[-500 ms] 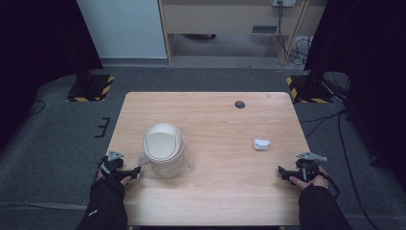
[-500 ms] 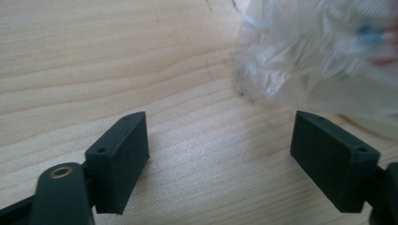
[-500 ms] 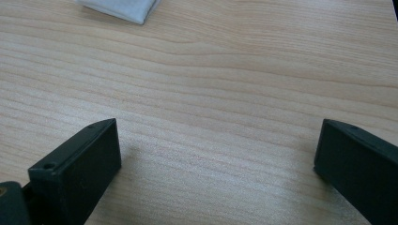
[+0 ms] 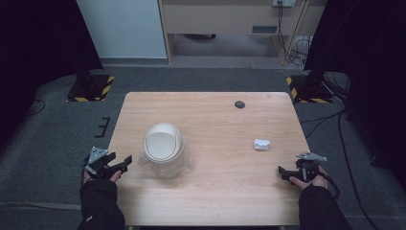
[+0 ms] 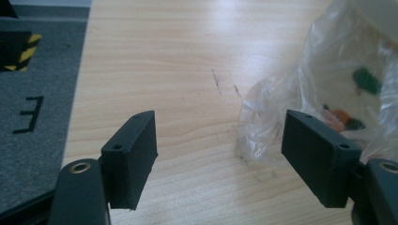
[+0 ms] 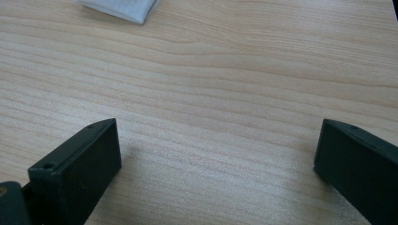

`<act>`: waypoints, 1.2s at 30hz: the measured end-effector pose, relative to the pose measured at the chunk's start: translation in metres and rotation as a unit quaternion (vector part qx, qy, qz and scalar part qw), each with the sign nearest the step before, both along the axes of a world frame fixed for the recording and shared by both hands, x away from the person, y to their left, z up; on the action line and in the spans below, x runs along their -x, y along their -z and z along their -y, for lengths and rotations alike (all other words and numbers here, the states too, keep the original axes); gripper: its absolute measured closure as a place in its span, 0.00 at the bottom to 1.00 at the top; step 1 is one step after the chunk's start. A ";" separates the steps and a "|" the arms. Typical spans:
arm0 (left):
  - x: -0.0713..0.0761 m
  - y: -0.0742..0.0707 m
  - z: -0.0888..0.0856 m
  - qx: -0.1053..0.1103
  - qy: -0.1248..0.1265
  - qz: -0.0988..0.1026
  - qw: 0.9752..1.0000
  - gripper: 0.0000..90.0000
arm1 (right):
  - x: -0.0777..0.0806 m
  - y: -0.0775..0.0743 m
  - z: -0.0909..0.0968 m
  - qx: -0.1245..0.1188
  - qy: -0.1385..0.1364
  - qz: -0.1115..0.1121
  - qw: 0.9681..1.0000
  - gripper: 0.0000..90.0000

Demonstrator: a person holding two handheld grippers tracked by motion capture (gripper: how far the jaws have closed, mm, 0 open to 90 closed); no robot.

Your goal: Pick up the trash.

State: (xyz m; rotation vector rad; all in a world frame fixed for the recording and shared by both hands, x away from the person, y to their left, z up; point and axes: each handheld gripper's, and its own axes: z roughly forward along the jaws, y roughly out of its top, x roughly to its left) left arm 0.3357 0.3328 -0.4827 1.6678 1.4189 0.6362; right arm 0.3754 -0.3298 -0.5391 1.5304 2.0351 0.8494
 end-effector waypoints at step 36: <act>0.005 -0.061 0.070 0.062 0.092 0.105 0.988 0.37 | 0.000 0.000 0.000 0.001 -0.001 0.001 1.000 0.01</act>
